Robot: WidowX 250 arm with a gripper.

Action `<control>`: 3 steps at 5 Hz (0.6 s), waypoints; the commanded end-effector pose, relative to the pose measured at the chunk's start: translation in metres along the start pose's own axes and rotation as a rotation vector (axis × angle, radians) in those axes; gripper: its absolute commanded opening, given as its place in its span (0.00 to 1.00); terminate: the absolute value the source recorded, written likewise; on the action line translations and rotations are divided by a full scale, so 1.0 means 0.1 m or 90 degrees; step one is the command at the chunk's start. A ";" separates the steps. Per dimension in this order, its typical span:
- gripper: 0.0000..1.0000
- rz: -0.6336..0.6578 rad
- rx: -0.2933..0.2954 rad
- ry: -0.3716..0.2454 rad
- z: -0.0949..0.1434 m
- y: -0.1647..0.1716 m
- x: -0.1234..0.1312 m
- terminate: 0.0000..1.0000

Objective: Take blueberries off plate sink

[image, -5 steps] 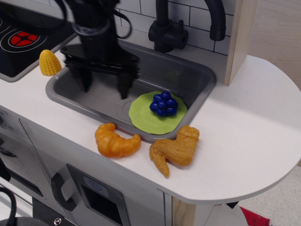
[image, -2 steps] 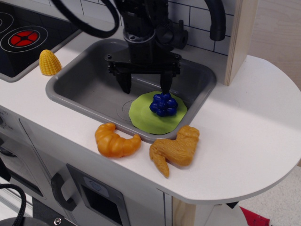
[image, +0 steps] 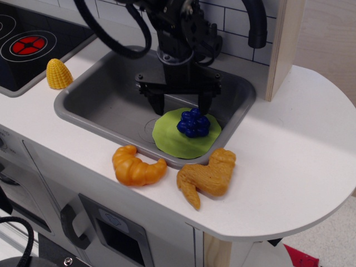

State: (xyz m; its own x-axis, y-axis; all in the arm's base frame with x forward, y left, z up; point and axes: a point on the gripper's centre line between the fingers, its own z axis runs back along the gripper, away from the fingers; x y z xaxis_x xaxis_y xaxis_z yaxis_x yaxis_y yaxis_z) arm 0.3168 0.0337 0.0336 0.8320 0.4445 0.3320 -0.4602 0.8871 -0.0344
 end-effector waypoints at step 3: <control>1.00 0.035 0.017 -0.017 -0.23 -0.19 0.20 0.00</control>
State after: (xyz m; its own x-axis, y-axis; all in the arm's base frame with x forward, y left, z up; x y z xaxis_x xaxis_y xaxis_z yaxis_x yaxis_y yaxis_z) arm 0.3382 0.0275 0.0050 0.8096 0.4928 0.3188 -0.5187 0.8550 -0.0045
